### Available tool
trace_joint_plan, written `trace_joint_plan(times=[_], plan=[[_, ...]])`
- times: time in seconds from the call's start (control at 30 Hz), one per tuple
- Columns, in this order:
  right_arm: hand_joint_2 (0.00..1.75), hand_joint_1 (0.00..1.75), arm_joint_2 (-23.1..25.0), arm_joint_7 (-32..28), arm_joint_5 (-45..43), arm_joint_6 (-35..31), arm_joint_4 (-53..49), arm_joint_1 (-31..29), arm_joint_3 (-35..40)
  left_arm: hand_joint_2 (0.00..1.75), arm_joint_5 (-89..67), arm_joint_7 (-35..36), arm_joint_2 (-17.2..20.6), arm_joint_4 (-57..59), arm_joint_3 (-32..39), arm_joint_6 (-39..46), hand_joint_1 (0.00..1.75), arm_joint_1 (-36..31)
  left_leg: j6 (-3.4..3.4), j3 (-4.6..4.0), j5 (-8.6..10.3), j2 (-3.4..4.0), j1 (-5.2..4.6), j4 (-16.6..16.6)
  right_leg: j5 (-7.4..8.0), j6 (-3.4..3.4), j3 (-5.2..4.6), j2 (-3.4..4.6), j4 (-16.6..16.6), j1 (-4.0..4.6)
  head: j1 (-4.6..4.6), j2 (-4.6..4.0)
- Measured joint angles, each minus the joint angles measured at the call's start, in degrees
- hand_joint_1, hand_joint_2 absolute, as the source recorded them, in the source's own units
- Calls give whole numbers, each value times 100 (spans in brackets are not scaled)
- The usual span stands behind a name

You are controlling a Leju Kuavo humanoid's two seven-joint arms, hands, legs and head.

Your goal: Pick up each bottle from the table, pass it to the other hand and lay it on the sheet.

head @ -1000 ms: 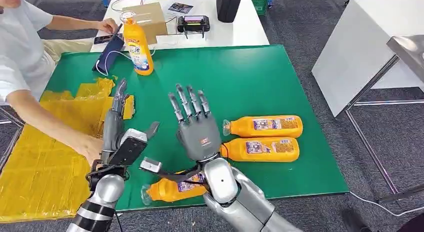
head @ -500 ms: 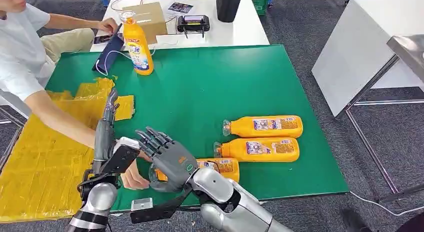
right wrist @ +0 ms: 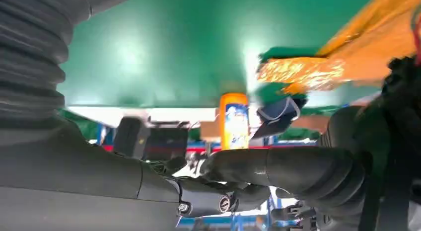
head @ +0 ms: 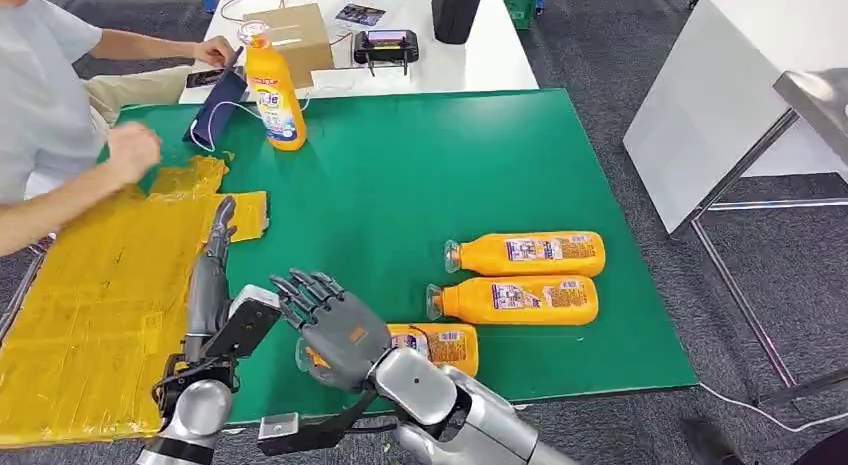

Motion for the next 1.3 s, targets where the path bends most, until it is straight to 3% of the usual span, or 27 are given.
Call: trace_joint_plan(times=[0.63,1.3], plan=[[175,0,33,486,722,-11,-4,496,-310,175,-171,151,0,-107,46,-20,0,249,-1,-1,-1,4,0,0,0,0,-8,2,-1,0,0,0],[175,0,-2,521,859,-11,-164,822,-542,175,-190,160,-4,-131,41,-20,0,370,-1,0,-2,8,0,0,0,0,-9,3,-2,0,0,0]])
